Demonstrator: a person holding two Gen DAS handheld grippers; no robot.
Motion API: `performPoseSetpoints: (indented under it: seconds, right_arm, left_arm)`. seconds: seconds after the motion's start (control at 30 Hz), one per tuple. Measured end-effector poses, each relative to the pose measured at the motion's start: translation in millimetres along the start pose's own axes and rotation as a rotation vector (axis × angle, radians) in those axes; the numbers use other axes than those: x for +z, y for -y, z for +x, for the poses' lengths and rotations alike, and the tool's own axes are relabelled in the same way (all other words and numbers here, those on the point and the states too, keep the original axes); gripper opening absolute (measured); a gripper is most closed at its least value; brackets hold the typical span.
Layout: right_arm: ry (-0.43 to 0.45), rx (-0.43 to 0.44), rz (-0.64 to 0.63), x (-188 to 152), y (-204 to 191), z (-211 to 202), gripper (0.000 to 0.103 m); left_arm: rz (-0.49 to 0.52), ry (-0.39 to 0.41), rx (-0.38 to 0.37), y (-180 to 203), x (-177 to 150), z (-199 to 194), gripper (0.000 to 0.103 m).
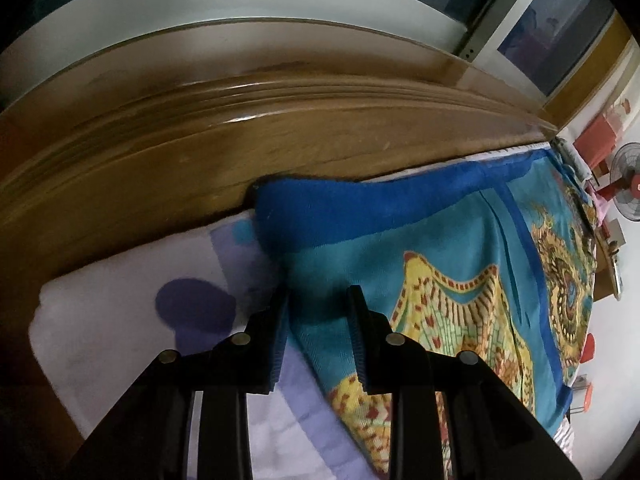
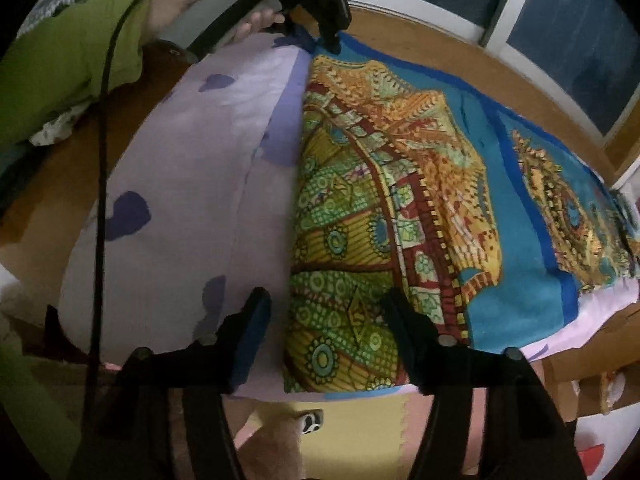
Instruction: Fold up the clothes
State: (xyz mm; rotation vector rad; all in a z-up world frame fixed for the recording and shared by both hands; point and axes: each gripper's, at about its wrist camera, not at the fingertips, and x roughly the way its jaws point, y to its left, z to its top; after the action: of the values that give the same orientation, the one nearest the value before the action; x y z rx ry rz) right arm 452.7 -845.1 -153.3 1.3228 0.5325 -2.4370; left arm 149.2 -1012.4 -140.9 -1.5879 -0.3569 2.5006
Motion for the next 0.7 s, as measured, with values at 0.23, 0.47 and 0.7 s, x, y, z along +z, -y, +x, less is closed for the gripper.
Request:
performPoseSetpoints:
  seconds: [0.23,0.47,0.7]
  right_arm:
    - [0.001,0.013,0.1,-2.0,14.4,0.4,0.068]
    - [0.023,-0.09,0.034,2.4,0.6,-1.0,0.066]
    - [0.037,-0.096,-0.03,2.3,-13.7,-0.7,0.033]
  left_arm:
    - [0.039,-0.025,0.003,6.0,4.9,9.4,0.028]
    - [0.001,-0.014,-0.047,-1.5,3.6,11.9,0.028]
    - [0.032,-0.003,-0.06,-8.5,0.2,11.4,0.015]
